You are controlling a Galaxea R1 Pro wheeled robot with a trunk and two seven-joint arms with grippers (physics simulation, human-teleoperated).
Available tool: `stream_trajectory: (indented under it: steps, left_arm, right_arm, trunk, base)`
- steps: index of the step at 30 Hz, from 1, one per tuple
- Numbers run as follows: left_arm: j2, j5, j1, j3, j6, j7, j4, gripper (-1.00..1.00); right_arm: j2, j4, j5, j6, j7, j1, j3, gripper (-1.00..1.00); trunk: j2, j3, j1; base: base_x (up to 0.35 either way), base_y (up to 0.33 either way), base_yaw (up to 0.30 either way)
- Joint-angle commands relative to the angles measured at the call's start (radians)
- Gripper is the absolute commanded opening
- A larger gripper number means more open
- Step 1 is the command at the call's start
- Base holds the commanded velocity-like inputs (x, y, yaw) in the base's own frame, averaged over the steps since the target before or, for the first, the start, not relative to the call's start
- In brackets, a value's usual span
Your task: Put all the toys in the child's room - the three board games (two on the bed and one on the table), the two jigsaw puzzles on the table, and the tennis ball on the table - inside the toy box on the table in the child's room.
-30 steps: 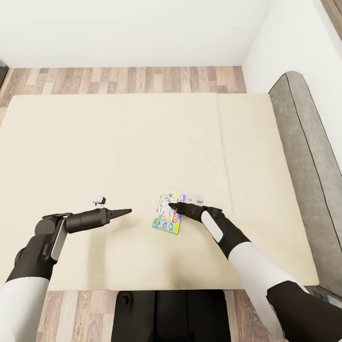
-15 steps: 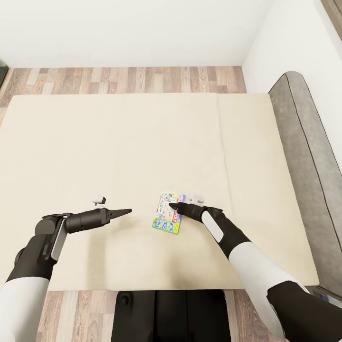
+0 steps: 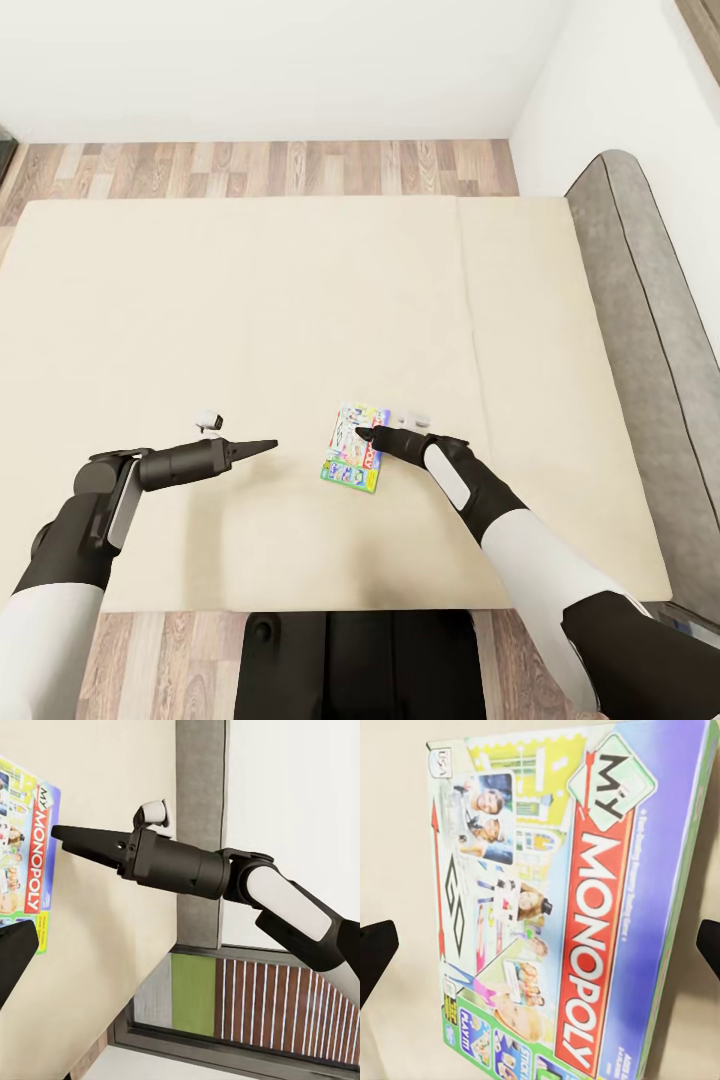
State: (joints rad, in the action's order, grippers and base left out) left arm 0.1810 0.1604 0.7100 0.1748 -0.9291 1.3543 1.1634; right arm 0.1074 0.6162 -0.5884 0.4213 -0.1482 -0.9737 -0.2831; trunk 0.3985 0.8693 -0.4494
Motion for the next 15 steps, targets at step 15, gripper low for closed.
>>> stream_trajectory:
  steps: [15]
  left_arm:
    - [0.0,0.002,0.0,0.0,-0.01,0.002,0.0,1.0]
  right_arm:
    - [0.0,0.0,-0.002,0.004,-0.001,0.0,-0.001,1.0]
  trunk:
    - [0.002,0.007,-0.001]
  base:
    - [0.0,0.0,0.0]
